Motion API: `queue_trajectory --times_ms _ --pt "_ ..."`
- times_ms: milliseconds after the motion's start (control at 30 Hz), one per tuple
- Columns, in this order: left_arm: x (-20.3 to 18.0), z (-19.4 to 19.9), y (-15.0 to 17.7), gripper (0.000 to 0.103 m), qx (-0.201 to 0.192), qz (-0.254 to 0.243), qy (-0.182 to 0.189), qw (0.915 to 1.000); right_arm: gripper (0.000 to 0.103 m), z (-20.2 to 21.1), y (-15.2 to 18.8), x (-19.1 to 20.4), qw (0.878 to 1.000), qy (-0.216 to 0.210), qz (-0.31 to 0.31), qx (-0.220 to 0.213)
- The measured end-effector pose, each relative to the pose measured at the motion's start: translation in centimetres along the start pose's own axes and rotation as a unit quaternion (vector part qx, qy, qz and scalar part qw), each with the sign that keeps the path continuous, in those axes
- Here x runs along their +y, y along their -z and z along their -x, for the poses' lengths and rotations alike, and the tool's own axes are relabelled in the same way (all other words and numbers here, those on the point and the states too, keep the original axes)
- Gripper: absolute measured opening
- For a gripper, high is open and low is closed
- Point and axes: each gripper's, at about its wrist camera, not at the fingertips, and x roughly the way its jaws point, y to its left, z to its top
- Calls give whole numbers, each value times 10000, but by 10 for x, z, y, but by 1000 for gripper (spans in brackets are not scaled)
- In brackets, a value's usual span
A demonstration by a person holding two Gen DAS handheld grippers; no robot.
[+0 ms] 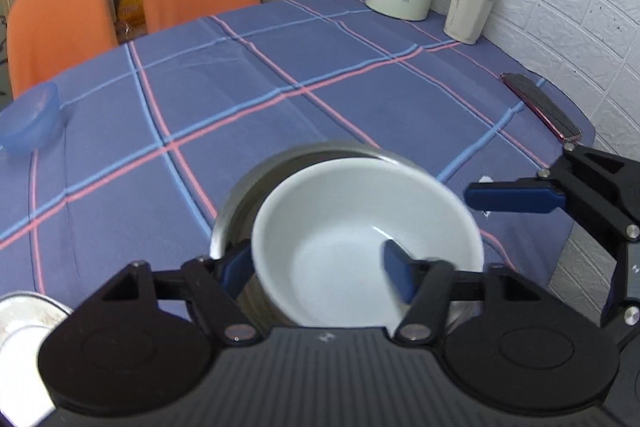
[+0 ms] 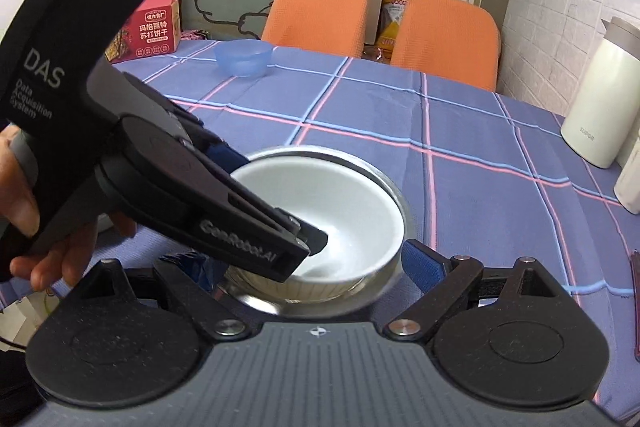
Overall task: Organize plates and bowls
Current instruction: 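Lower the white bowl into the steel bowl and open both grippers, then move both grippers to the blue plastic bowl and grasp its rim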
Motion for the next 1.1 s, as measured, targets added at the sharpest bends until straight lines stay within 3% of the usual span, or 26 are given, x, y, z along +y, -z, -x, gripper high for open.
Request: queue_trajectory --times_ms 133,333,567,733,900,933,1000,1100 --pt "11 14 -2 81 -172 193 119 9996 80 11 8 -5 9999 138 -64 22" --pt "24 48 1 81 -544 393 137 9977 81 38 25 -11 9991 269 -324 -100" --pt "44 67 10 81 -661 600 -265 9957 81 38 19 -9 9986 130 -473 -202" --pt "71 83 15 82 -790 780 -459 9928 81 26 -4 -6 9979 -213 -567 -247" --pt "104 96 15 82 -939 882 -642 9896 81 3 -41 7 9987 -251 -382 -234" --pt "112 98 14 84 -957 914 -682 9889 81 -3 -49 9 9988 -266 -338 -227" --pt "127 101 14 100 -1011 980 -807 9867 81 -15 -67 13 9990 -317 -226 -222" --pt "150 103 12 100 -1112 990 -1009 9837 81 -36 -93 19 9990 -381 -61 -231"
